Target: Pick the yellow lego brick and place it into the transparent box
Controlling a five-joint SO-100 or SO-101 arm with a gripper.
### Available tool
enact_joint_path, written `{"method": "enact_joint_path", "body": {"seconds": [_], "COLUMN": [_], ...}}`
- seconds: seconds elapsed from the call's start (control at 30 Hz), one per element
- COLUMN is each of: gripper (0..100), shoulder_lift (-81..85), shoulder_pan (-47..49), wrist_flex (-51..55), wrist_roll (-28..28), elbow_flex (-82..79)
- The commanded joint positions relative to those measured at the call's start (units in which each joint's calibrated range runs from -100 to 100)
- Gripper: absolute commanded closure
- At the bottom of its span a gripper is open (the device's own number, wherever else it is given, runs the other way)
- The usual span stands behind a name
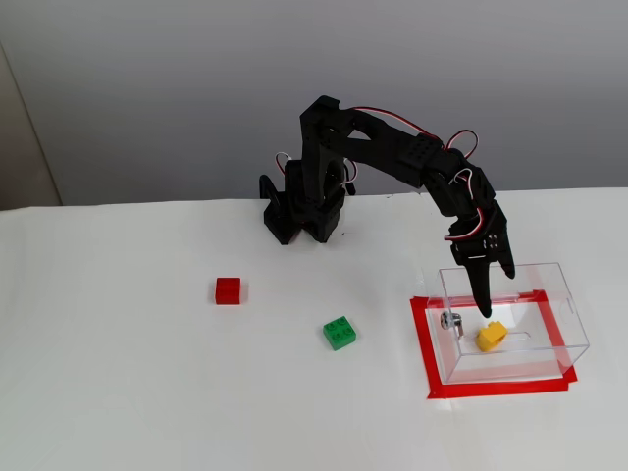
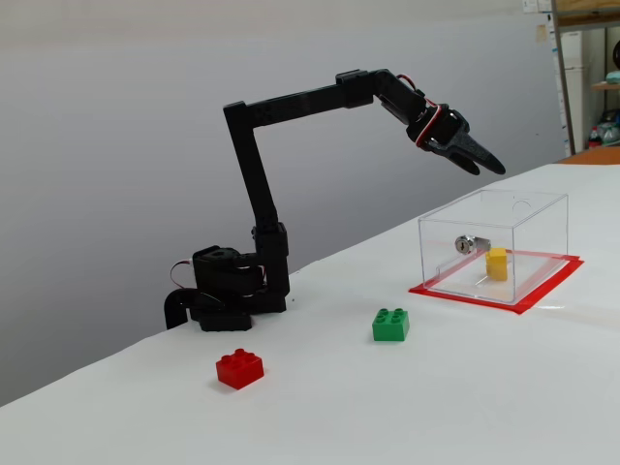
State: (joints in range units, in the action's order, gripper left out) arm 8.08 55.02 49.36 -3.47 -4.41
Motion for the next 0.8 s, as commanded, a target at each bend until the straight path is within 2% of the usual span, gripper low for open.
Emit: {"method": "enact_joint_path", "body": {"seconds": [0.0, 0.3, 0.6, 0.77], "gripper": [62, 98, 99, 99], "shoulder_lift": [1.22, 1.47, 12.93, 22.94], "shoulder_pan": [-0.57, -0.64, -8.11, -17.87], "wrist_flex": [0.16, 0.16, 0.95, 11.30], "wrist_roll": [-0.13, -0.34, -0.34, -0.34], "elbow_flex": [2.70, 6.94, 6.13, 6.04]}}
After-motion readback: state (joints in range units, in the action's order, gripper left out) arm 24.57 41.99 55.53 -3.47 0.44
